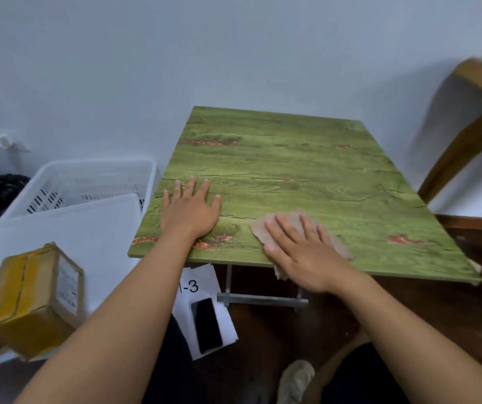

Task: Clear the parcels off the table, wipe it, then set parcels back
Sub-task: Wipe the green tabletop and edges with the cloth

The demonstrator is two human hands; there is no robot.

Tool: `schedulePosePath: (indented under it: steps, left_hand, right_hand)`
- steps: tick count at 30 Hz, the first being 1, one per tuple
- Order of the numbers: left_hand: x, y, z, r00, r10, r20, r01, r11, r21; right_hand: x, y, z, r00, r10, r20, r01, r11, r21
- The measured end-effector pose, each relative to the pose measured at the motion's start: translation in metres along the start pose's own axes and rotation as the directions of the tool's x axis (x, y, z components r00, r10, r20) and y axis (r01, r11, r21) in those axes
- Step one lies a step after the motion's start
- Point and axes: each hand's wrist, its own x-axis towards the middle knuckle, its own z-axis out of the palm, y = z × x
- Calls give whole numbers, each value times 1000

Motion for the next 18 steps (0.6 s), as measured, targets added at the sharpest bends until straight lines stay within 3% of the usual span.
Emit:
schedulePosePath:
  steps: [4,6,13,16,18]
  left_hand:
    - [-2,5,-2,1000,-2,-25,2,1000,3]
    - [-2,5,-2,1000,-14,-24,14,1000,-1]
    - [-1,-2,-2,998,-19,-67,18,1000,-12]
    - [1,-1,-1,997,-9,-77,7,1000,-17]
    - [1,2,-1,997,-5,-75,4,1000,-13]
  right_hand:
    - [22,35,-20,975,220,-26,-219,975,30]
    - [46,25,-24,967,253,-19,-252,967,49]
    - [53,-53,-7,998,-59,-12,59,998,-10]
    - [22,-33,1,990,-135,-35,135,991,-17]
    - [7,-2,-4,995,-93,-34,93,996,-9]
